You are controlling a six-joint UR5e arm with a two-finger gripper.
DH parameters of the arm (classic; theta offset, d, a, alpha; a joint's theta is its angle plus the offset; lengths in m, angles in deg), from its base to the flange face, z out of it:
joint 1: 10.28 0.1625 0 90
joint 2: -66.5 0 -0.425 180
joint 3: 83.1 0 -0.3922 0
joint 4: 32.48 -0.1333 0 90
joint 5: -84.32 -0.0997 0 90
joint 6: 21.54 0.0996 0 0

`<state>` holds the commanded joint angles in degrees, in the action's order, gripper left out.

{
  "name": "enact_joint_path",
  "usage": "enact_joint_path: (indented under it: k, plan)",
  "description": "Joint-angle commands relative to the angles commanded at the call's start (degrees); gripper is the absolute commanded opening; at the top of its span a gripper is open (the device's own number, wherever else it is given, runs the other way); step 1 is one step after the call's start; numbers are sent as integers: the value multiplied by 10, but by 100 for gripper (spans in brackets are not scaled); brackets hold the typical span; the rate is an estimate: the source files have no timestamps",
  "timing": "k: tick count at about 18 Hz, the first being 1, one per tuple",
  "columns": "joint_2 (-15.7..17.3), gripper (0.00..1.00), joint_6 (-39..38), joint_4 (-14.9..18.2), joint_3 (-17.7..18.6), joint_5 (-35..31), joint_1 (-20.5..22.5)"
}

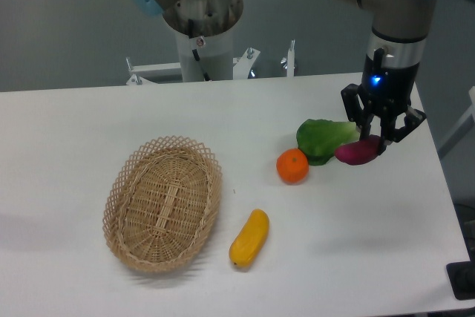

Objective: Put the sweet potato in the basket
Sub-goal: 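Lower the gripper and close it on the purple sweet potato, then lift the sweet potato and carry it over the wicker basket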

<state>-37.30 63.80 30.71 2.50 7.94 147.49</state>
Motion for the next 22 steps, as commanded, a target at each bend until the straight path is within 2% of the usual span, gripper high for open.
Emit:
enact_joint_path:
  k: [5,9,16,19,22]
  plan:
    - [7,23,-32,2,3,1,-3]
    - [13,23,-78,0,7,-2,-33]
    - [18,23,-247,-10,26,-14,-134]
    - [19,23,-313,-40,58,-72,-200]
    - [18,23,-369,-110,113,-120,-263]
